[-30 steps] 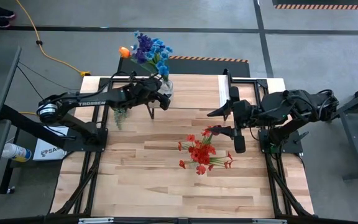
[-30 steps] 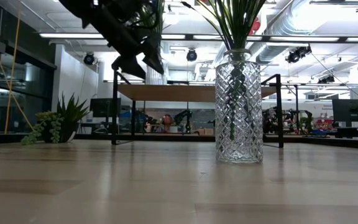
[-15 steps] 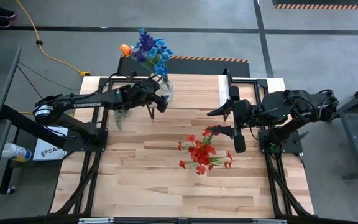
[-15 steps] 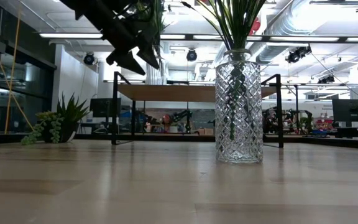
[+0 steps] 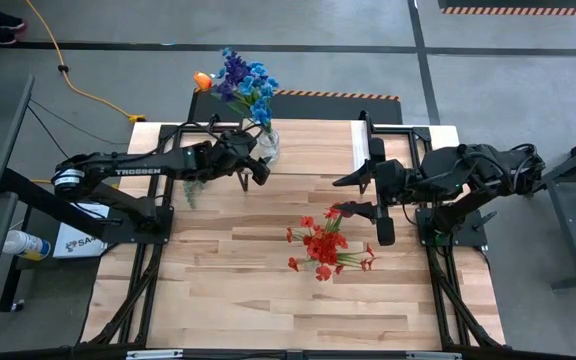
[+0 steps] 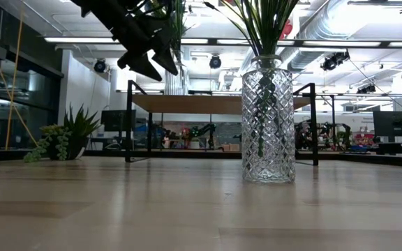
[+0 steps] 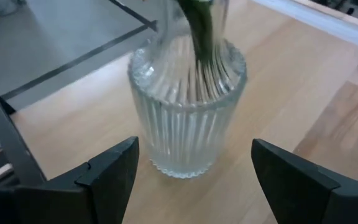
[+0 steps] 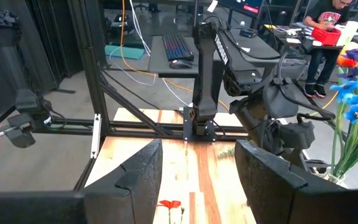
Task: Pick and place flowers into a vace then onto a shelf
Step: Put the transparent vase with flowers on the shelf
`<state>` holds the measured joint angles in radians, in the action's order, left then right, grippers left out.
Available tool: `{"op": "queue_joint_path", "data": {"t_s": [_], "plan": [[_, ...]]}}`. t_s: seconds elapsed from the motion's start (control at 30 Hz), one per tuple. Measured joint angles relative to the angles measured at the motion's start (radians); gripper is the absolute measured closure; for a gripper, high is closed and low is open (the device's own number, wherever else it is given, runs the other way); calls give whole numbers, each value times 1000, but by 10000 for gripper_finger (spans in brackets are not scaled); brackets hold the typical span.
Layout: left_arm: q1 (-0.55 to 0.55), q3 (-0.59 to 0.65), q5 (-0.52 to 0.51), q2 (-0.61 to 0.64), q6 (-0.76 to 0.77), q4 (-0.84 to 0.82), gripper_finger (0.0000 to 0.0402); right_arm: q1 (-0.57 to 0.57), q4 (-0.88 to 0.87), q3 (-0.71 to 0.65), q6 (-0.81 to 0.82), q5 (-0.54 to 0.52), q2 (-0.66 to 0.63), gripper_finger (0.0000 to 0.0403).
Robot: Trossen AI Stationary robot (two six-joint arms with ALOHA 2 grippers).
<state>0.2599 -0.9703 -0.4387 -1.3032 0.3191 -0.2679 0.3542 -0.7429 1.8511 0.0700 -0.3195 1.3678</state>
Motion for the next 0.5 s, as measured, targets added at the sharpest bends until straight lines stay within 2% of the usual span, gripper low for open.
{"op": "queue_joint_path", "data": {"t_s": [0.33, 0.5], "plan": [[-7, -1, -20, 16, 9, -32, 60, 0, 0, 0, 0, 0, 0, 210], [-13, 0, -24, 68, 26, -78, 60, 0, 0, 0, -3, 0, 0, 210]]}}
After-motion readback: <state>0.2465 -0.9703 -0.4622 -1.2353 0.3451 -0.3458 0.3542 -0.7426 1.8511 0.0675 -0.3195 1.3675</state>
